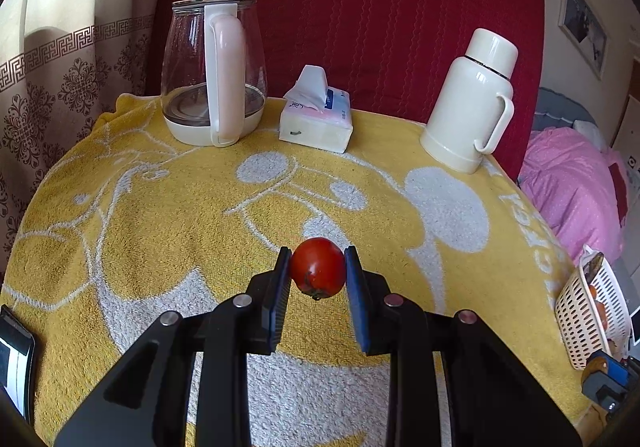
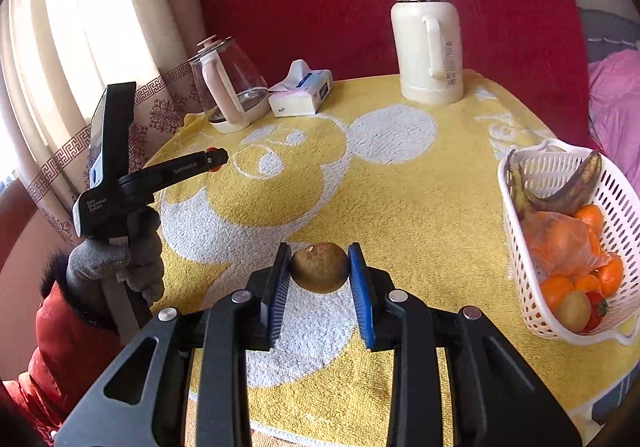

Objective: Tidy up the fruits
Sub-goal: 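Lift the potato with the right tool and carry it toward the basket, then lower the potato into the white basket and open the right tool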

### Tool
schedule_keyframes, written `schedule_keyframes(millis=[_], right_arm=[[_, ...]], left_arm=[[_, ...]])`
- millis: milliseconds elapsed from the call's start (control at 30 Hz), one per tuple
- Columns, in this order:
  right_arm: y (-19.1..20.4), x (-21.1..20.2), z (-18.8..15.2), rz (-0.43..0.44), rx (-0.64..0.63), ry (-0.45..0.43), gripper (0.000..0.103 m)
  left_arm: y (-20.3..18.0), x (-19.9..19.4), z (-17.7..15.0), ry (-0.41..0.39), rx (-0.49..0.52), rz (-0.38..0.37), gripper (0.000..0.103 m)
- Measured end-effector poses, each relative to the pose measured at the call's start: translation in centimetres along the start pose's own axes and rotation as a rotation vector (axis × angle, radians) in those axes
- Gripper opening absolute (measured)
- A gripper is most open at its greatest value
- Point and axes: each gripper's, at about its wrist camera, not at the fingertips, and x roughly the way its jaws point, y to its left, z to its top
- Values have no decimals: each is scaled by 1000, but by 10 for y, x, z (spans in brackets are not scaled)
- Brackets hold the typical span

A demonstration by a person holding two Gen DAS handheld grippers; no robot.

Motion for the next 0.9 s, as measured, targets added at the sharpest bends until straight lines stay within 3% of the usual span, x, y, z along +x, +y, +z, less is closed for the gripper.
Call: schedule_keyframes(millis=[467, 900], right_arm=[[-64, -52, 11, -124, 124, -122, 30], [-92, -77, 10, -190, 173, -172, 30]], left_arm=[[-30, -6, -13, -13, 101, 5, 27], [-53, -12, -26, -23, 183, -14, 27]])
